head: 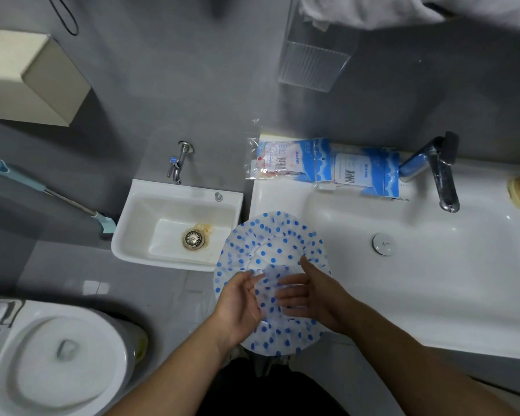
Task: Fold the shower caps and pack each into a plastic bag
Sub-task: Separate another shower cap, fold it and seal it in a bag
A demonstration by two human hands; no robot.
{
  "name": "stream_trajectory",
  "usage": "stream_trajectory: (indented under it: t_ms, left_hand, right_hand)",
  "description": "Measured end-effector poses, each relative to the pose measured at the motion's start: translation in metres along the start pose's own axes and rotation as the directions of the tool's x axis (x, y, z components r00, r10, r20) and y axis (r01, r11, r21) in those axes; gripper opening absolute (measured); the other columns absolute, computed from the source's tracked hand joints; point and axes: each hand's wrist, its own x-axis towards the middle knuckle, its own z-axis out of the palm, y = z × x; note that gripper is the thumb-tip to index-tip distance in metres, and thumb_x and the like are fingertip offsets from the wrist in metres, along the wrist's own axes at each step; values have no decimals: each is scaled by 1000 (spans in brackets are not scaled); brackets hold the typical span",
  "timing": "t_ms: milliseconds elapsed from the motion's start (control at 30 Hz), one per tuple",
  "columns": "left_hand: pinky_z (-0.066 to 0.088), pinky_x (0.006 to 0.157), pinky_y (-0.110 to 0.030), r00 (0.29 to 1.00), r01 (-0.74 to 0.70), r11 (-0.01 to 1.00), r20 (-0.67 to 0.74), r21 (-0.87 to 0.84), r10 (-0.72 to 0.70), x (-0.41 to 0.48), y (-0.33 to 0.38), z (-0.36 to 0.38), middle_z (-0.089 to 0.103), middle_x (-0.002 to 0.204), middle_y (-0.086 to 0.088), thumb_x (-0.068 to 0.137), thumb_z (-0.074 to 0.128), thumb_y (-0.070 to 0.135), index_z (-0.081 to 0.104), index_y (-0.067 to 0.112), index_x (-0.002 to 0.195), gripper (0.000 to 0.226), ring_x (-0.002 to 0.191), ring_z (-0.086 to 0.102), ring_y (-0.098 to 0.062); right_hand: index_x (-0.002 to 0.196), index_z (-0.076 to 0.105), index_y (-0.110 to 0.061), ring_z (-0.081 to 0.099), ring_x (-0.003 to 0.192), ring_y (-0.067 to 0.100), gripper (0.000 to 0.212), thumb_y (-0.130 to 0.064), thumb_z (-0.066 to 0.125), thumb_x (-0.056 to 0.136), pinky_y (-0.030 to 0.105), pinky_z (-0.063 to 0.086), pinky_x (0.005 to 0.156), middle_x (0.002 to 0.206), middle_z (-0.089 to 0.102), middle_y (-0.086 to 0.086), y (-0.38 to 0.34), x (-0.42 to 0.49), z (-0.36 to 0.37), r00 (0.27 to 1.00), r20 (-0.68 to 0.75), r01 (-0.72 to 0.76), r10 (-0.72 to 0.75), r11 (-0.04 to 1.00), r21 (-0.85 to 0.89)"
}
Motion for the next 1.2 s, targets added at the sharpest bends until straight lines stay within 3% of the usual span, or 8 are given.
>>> stream_trajectory:
  t_ms: [133, 233, 433, 500, 633, 767, 967, 1200]
  left_hand:
    - [52, 64, -32, 943, -57, 881, -264, 470, 201, -6, 21, 10, 70, 76, -5, 95, 54, 32, 68, 9, 91, 27, 68, 57, -21]
    - [44, 54, -30, 886, -146, 813, -290, 564, 361, -17, 31, 20, 59, 62, -4, 95, 50, 27, 64, 8, 83, 26, 56, 50, -19]
    - [58, 71, -36, 990, 29, 864, -132, 503, 43, -18, 26, 29, 74, 88, -16, 98, 48, 44, 64, 6, 115, 45, 80, 72, -26]
    - [57, 76, -37, 984, 68, 859, -174, 507, 24, -11, 25, 22, 71, 93, -16, 97, 48, 45, 62, 10, 122, 46, 86, 69, -28]
    - [58, 75, -39, 980, 79, 870, -198, 487, 22, -6, 27, 17, 61, 85, -10, 96, 49, 48, 65, 13, 120, 45, 77, 60, -22]
    - [57, 78, -40, 982, 71, 872, -188, 484, 25, -4, 26, 14, 57, 89, -10, 95, 52, 48, 66, 17, 119, 42, 79, 58, -21]
    - [56, 84, -47, 986, 83, 883, -165, 461, -6, -9, 32, 14, 60, 100, -14, 94, 51, 50, 64, 20, 123, 44, 88, 57, -23]
    - [62, 74, -40, 979, -172, 837, -2, 519, 203, -19, 71, 80, 65, 90, -16, 100, 50, 24, 64, 9, 116, 27, 79, 67, -23]
  right_hand:
    - [107, 71, -2, 71, 96, 35, 71, -64, 41, 91, 47, 58, 88, 107, 72, 24, 2, 9, 0, 1000, -7, -3, 3, 997, -76]
    - [109, 71, -8, 70, 94, 31, 65, -63, 39, 93, 45, 59, 86, 108, 72, 22, 0, 11, 5, 1000, 26, 4, 0, 988, -155]
    - [117, 66, -20, 68, 102, 28, 46, -51, 38, 98, 40, 59, 82, 111, 69, 15, -4, 13, 9, 997, 70, -16, 36, 964, -267]
    - [107, 68, -18, 69, 90, 25, 25, -34, 52, 96, 40, 61, 79, 101, 70, 13, 0, 13, 7, 995, 8, 96, -100, 930, -354]
    - [74, 71, -19, 67, 67, 9, 16, -10, 63, 85, 30, 58, 70, 73, 71, -1, 8, 12, 2, 810, -1, 382, -587, 529, -757]
    - [99, 73, -22, 68, 81, 21, 15, -18, 63, 89, 32, 56, 78, 89, 71, 3, 5, 8, 10, 905, 147, 372, -400, 572, -731]
    - [113, 72, -17, 59, 68, -11, 25, -12, 61, 91, 9, 41, 69, 72, 65, -26, -10, 9, 16, 867, 384, 499, -319, 532, -684]
    - [93, 78, -26, 66, 72, -2, 31, -2, 61, 84, 14, 50, 72, 91, 75, -6, -46, 2, -16, 821, 36, 506, -570, 696, -510]
